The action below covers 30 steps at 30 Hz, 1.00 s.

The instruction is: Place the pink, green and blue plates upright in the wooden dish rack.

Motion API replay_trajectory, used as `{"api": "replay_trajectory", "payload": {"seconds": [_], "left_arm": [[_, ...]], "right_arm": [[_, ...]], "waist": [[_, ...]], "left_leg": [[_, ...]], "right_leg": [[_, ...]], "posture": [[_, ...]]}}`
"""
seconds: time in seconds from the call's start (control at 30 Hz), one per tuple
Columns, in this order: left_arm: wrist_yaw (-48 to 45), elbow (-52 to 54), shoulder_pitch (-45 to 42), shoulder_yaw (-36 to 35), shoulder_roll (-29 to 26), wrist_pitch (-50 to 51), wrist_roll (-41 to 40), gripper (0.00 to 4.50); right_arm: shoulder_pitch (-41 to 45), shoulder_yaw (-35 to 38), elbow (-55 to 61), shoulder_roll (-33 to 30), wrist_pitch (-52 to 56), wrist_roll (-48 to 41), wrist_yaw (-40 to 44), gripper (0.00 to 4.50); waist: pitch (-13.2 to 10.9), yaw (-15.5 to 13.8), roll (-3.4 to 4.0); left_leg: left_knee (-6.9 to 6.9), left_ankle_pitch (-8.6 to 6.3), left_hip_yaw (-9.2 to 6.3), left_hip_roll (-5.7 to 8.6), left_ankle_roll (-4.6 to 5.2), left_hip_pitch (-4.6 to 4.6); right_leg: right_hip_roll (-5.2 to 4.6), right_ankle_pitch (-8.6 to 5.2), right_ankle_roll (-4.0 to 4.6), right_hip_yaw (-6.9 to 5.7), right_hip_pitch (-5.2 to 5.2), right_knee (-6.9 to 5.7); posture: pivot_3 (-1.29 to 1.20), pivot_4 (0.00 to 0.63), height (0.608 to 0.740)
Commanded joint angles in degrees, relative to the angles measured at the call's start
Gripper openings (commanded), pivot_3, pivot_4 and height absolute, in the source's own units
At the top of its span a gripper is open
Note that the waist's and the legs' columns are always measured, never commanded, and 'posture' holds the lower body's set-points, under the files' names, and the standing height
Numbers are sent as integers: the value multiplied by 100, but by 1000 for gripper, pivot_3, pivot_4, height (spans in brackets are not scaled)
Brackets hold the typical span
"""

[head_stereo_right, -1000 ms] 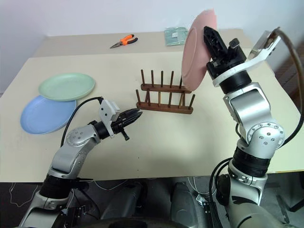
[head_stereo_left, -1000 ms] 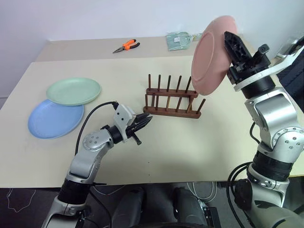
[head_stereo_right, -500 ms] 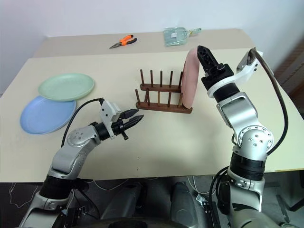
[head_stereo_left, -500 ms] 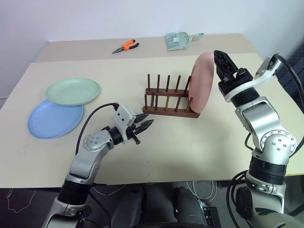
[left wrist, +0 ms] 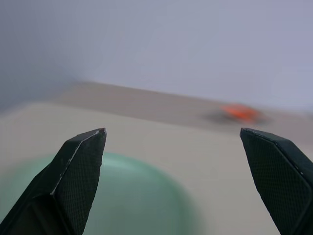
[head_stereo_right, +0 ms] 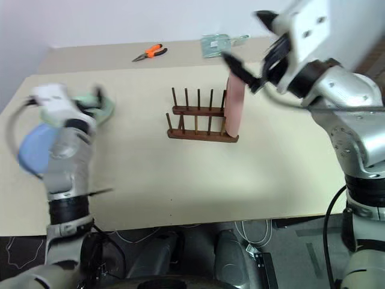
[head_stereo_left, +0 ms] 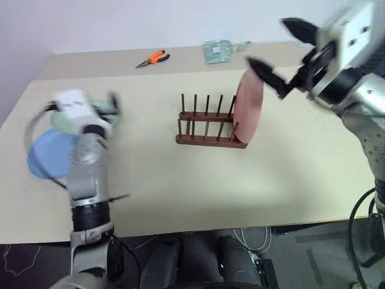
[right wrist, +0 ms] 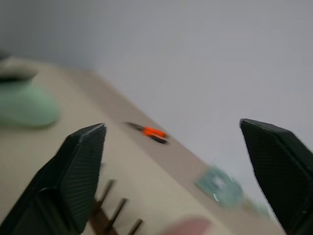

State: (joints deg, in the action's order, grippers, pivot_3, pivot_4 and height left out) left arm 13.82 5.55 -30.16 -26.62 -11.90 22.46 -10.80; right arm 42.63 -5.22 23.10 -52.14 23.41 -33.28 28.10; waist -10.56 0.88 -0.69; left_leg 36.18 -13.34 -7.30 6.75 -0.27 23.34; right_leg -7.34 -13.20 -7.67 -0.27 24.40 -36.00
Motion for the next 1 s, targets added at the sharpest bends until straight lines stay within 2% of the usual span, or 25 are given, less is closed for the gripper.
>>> {"api": "replay_trajectory", "payload": {"seconds": [0.03, 0.17, 0.27, 0.3, 0.57, 0.73, 0.87, 1.0], "left_arm": [[819, -5, -164, -680, 104, 486, -211, 4500], [749, -256, -421, -1044, 78, 1218, -906, 4500], [751, -466, -553, -1294, 46, 1642, -1343, 4500], [718, -550, -584, -1306, 13, 1717, -1412, 4500], [573, -1522, -991, -1576, -184, 1784, -1984, 4500], [485, -1724, -1101, -1591, -257, 1556, -2158, 2099], [297, -1439, -1033, -1489, -185, 1451, -2380, 84], [-65, -677, -857, -1295, 15, 1151, -2667, 31]], "right_arm": [[-4, -534, 123, 427, -310, 611, 483, 4466], [-52, -678, 161, 1005, -346, 831, 646, 4466], [-135, -725, 271, 1268, -295, 907, 809, 4466], [-171, -750, 308, 1335, -277, 940, 848, 4466], [-665, -1018, 669, 1756, -91, 1284, 948, 4466], [-855, -1028, 684, 1839, -102, 1553, 957, 4500], [-908, -986, 635, 1887, -164, 1736, 973, 4500], [-887, -977, 533, 1942, -294, 1948, 983, 4500]], "waist": [[-7, -32, -12], [-28, -182, -49], [-29, -219, -51], [-28, -218, -51], [-28, -139, -52], [-28, -143, -53], [-27, -153, -53], [-28, -151, -53]], "left_leg": [[3, 0, 0, 3, 0, 1], [23, 22, -19, 20, -37, 18], [56, 16, -31, 29, -28, 26], [64, -2, -31, 30, 1, 26], [73, -1, -32, 27, -2, 26], [73, 0, -32, 26, -3, 26], [73, 0, -32, 26, -3, 26], [74, 0, -32, 26, -4, 26]], "right_leg": [[-1, 1, 1, 0, -1, 0], [-4, 12, -5, -1, 3, -2], [-5, 18, -11, -3, -8, -1], [-5, 20, -12, -3, -13, -1], [-1, 24, -9, -3, -9, -11], [0, 27, -6, -2, -7, -11], [0, 28, -6, -2, -8, -11], [0, 28, -5, -2, -9, -9]], "posture": [[0, 150, 739], [0, 150, 739], [0, 150, 739], [0, 150, 739], [0, 150, 739], [0, 150, 739], [0, 150, 739], [0, 150, 739]]}}
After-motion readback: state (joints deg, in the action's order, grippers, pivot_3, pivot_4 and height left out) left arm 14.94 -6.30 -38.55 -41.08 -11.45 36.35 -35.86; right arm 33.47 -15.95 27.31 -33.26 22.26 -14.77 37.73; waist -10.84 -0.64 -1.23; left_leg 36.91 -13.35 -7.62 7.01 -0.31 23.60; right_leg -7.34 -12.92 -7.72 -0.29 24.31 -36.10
